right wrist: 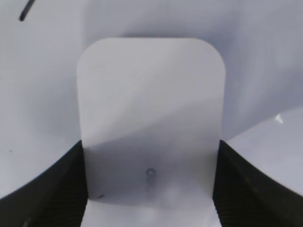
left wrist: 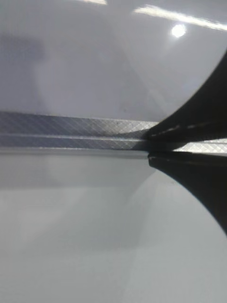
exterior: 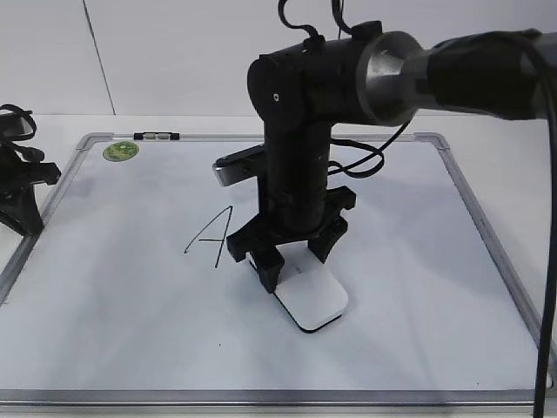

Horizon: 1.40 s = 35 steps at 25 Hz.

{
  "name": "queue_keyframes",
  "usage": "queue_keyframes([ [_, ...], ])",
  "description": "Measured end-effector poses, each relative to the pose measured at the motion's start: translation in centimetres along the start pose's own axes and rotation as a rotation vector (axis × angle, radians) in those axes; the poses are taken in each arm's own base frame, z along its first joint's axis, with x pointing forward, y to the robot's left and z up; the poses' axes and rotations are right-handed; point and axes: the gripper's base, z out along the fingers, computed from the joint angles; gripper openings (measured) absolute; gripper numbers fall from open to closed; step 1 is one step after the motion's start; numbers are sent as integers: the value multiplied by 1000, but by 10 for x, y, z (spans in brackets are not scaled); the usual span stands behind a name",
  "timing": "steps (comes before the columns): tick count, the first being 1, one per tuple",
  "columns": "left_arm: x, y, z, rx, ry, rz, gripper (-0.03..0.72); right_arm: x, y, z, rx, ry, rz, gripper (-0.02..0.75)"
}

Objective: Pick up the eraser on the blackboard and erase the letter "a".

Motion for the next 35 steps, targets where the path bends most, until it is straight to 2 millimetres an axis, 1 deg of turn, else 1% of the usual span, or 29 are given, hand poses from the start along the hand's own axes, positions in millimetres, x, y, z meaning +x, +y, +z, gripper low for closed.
queue_keyframes([
  [10, 0, 0, 0, 0, 2, 0, 14, -2, -50, -3, 12, -10, 114, 549],
  [15, 0, 0, 0, 0, 3, 0, 14, 1, -60, -10, 31, -24, 127, 549],
  [17, 0, 0, 0, 0, 3, 0, 14, 3, -61, -24, 36, -56, 135, 549],
  [22, 0, 0, 0, 2, 3, -1, 14, 15, -62, -74, 37, -175, 178, 549],
  [26, 0, 0, 0, 2, 3, -1, 14, 24, -67, -98, 88, -239, 234, 549],
  [29, 0, 0, 0, 2, 3, -1, 14, 27, -75, -106, 132, -258, 270, 549],
  [31, 0, 0, 0, 2, 3, -1, 14, 27, -81, -106, 139, -259, 292, 549],
  [35, 0, 0, 0, 2, 3, -1, 14, 30, -105, -106, 151, -256, 353, 549],
])
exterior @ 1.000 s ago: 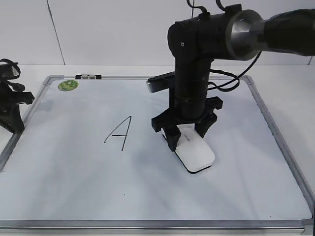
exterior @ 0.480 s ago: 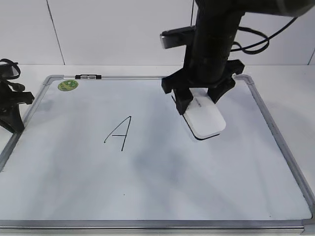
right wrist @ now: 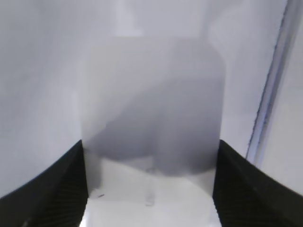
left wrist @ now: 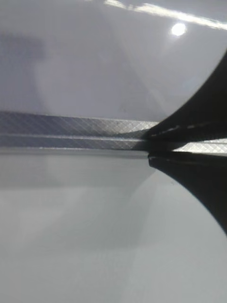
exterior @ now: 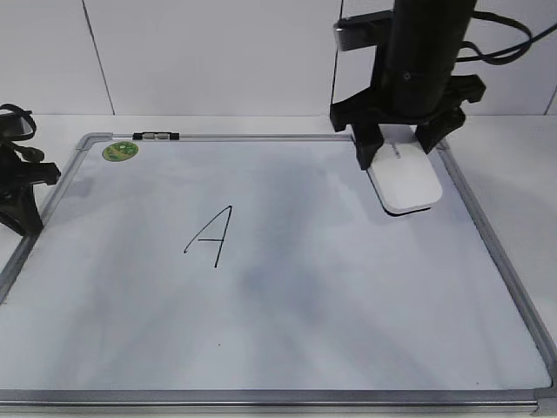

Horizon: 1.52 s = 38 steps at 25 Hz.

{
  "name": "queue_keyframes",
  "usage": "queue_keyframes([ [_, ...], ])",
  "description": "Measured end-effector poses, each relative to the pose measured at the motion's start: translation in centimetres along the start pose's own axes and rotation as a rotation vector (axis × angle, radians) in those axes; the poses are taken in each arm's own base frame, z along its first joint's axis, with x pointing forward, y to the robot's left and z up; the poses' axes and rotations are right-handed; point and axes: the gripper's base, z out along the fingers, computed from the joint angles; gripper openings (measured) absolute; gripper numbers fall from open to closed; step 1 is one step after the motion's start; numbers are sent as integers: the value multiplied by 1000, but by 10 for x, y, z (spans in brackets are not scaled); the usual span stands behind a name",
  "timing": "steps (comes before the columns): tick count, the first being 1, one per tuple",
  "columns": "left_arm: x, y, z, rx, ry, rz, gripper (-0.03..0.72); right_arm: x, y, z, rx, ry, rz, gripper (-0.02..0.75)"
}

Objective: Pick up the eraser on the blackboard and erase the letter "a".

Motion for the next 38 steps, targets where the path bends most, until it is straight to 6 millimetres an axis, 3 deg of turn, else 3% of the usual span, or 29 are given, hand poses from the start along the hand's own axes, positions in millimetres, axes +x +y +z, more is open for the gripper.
queue_keyframes([
  [8, 0, 0, 0, 0, 0, 0, 14, -7, -60, 9, 33, 21, 148, 549],
  [15, 0, 0, 0, 0, 0, 0, 14, -7, -91, 14, 8, 40, 206, 549],
  [23, 0, 0, 0, 0, 0, 0, 14, -7, -108, 45, -16, 115, 227, 549],
  [32, 0, 0, 0, 0, 0, 0, 14, -6, -104, 91, -36, 219, 216, 549],
  [38, 0, -1, 0, 0, 0, 2, 14, -6, -104, 96, -36, 228, 213, 549],
])
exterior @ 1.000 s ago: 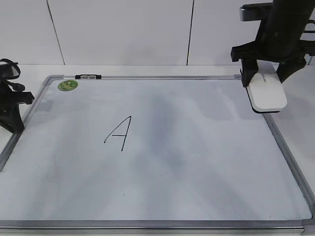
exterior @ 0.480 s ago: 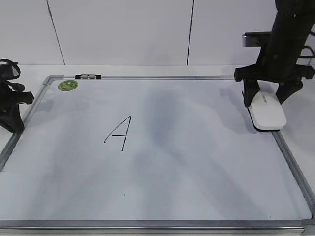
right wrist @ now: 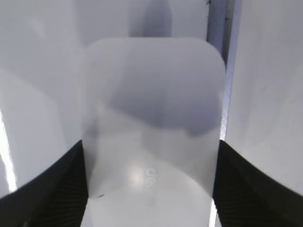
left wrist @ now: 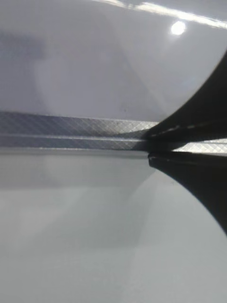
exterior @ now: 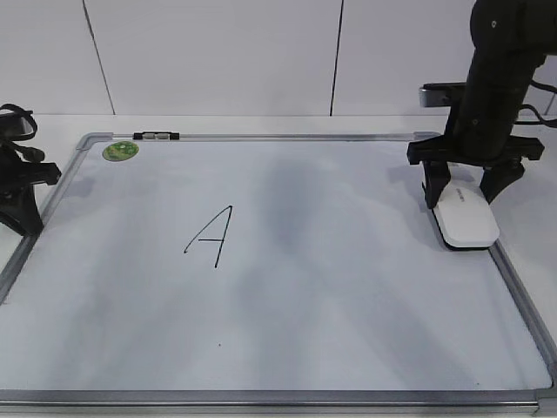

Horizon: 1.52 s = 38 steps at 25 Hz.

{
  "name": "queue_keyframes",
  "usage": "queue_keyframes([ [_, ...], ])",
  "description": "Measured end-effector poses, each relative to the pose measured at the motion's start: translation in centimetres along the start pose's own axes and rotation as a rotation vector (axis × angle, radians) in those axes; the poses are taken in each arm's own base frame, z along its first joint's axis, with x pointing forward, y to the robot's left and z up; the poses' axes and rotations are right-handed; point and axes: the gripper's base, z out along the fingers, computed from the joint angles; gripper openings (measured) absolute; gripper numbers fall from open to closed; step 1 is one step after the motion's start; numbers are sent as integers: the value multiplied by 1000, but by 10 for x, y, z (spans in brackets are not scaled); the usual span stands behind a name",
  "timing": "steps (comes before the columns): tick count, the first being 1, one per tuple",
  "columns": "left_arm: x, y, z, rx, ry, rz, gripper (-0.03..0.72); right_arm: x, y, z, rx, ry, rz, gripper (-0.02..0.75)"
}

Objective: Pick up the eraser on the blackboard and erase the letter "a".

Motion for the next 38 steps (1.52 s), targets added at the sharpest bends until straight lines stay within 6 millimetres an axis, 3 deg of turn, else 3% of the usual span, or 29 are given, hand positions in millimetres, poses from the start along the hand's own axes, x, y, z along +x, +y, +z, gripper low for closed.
queue_keyframes([
  [7, 0, 0, 0, 0, 0, 0, 14, -2, -1, 9, 3, 17, 2, 549],
  [29, 0, 0, 0, 0, 0, 0, 14, -2, -2, 9, 10, 17, -2, 549],
  [38, 0, 0, 0, 0, 0, 0, 14, -3, 0, 21, 4, 44, 1, 558],
])
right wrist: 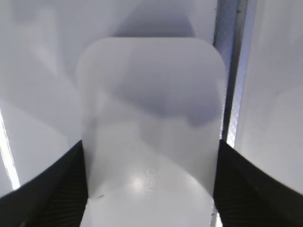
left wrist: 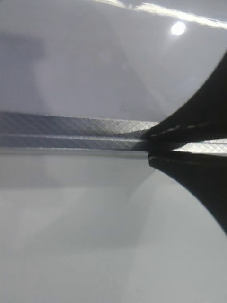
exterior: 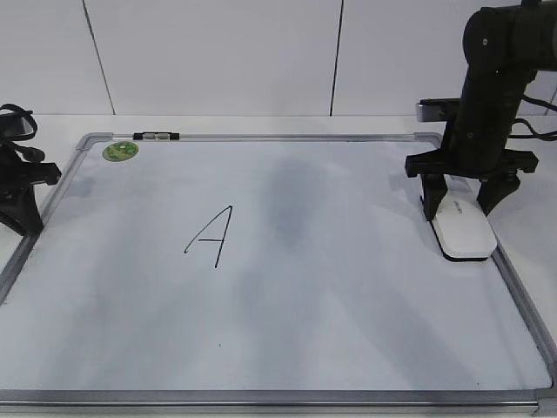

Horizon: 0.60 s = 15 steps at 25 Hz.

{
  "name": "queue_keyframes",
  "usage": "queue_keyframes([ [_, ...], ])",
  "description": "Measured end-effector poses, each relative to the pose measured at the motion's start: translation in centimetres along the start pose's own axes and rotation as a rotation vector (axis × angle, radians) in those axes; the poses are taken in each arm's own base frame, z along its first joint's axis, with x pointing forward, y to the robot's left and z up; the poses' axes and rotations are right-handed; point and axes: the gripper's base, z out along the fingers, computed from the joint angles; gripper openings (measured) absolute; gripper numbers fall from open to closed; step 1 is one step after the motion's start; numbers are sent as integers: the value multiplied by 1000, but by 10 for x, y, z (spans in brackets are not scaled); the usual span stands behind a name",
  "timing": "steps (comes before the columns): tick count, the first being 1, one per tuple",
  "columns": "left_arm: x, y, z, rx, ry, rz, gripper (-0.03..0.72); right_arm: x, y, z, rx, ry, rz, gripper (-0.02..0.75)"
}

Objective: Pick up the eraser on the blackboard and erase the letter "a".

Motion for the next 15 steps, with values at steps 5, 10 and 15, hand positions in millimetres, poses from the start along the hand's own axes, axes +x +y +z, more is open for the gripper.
queue_keyframes([
  [5, 0, 0, 0, 0, 0, 0, 14, 0, 0, 2, 1, 4, -10, 648],
  [10, 0, 0, 0, 0, 0, 0, 14, -1, 0, 1, 4, 1, -15, 668],
  [15, 0, 0, 0, 0, 2, 0, 15, -2, -2, -6, 17, -23, -20, 667],
])
